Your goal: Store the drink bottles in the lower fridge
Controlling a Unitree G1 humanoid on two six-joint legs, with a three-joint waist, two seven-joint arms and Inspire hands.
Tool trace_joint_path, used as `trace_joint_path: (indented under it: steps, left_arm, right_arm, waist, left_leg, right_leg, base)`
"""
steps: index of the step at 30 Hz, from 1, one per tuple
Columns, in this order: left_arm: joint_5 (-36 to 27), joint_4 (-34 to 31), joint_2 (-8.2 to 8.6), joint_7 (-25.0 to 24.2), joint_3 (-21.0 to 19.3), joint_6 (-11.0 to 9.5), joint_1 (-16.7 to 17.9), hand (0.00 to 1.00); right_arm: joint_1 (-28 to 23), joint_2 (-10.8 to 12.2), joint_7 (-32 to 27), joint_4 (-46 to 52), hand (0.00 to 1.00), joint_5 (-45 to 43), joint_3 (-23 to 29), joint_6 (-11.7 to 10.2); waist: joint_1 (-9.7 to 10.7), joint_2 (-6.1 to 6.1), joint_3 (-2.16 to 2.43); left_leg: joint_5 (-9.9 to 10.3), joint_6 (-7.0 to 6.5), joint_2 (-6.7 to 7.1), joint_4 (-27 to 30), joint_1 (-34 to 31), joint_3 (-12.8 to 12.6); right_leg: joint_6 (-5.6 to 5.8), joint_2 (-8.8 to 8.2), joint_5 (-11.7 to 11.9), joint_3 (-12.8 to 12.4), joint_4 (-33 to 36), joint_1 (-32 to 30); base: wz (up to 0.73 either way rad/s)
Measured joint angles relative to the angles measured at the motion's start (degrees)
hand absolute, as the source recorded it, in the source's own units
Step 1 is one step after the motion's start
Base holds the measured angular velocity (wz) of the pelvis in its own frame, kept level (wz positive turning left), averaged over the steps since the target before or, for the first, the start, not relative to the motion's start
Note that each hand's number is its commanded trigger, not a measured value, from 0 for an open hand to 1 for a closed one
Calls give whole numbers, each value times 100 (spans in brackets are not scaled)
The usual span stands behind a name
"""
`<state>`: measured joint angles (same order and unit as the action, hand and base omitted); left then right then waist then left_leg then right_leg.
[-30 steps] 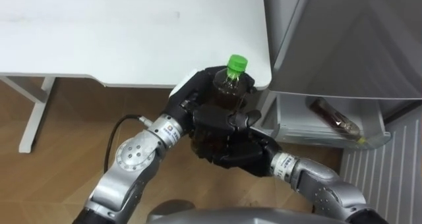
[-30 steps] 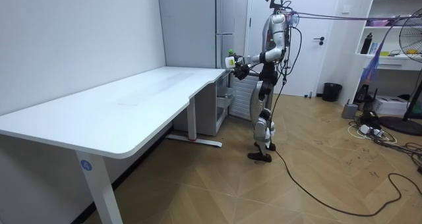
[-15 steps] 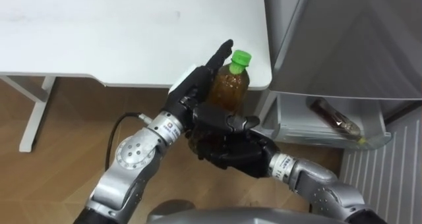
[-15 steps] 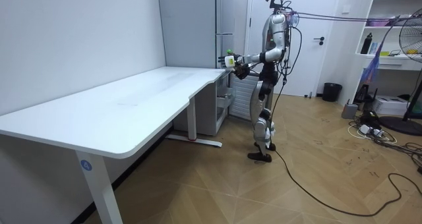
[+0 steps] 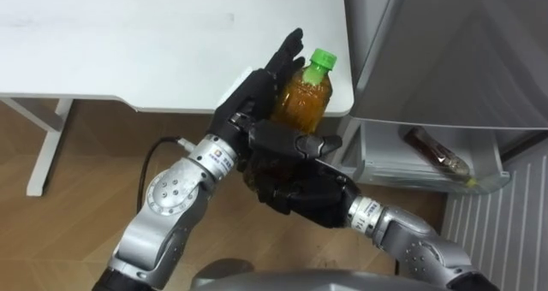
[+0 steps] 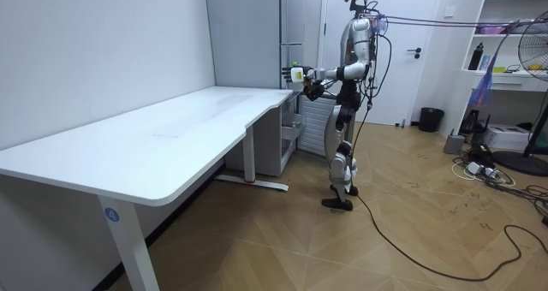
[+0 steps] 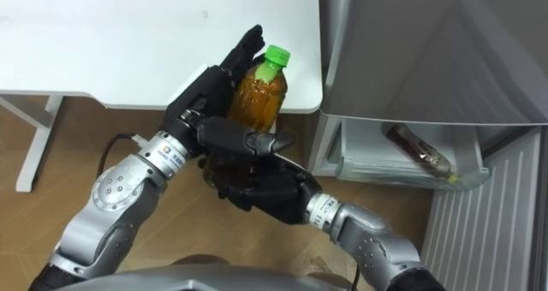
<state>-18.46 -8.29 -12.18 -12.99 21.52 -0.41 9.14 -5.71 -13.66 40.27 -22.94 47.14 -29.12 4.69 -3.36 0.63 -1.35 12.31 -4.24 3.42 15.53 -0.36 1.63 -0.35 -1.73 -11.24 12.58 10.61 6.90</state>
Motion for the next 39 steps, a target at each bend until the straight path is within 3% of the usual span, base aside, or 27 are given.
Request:
trace_joint_path:
  steps: [13, 18, 21, 30, 35, 39]
  left_arm:
    - [0, 0, 2, 44, -59, 0, -40, 0]
    - [5, -4, 52, 125, -105, 0, -231, 0]
    - [5, -8, 76, 171, -151, -24, -329, 0]
    - [-160, -337, 74, 365, -170, -244, -330, 0]
    - [-284, -671, 51, 335, -537, -410, -329, 0]
    - [-283, -806, 38, 337, -796, -519, -329, 0]
  right_arm:
    - [0, 18, 54, 0, 100, 36, -10, -3]
    - [-1, 15, 54, -1, 100, 21, -19, -6]
    - [-10, 4, 55, -1, 100, 12, -40, -6]
    - [-4, -26, 76, 8, 100, 76, -97, -18]
    - [-15, -246, 293, 7, 100, 23, -67, -18]
    - [-73, -296, 322, 8, 100, 7, 13, -18]
  waist:
    - [2, -43, -23]
    - [-21, -85, -23]
    - [-17, -154, 5]
    - [-16, -178, 18]
    - [-46, -141, 10]
    - [-64, -92, 13]
  left_leg:
    - [0, 0, -2, -15, 15, -6]
    - [0, 0, 1, 17, 9, -7]
    - [0, 0, 2, 16, 18, -13]
    - [0, 0, -10, -27, 135, -67]
    - [-4, -6, -9, -72, 206, -121]
    - [-10, -5, -9, -95, 254, -119]
  right_leg:
    - [0, -2, 0, 0, 0, -1]
    - [0, -4, 0, 0, 1, -2]
    - [0, -7, 0, -3, 1, -2]
    - [1, -6, 0, -19, 5, 94]
    - [2, -7, -1, -112, 0, 122]
    - [2, -7, 0, -109, -2, 137]
  base:
    - [0]
    - [0]
    - [0]
    - [-3]
    - [-7]
    - [-1]
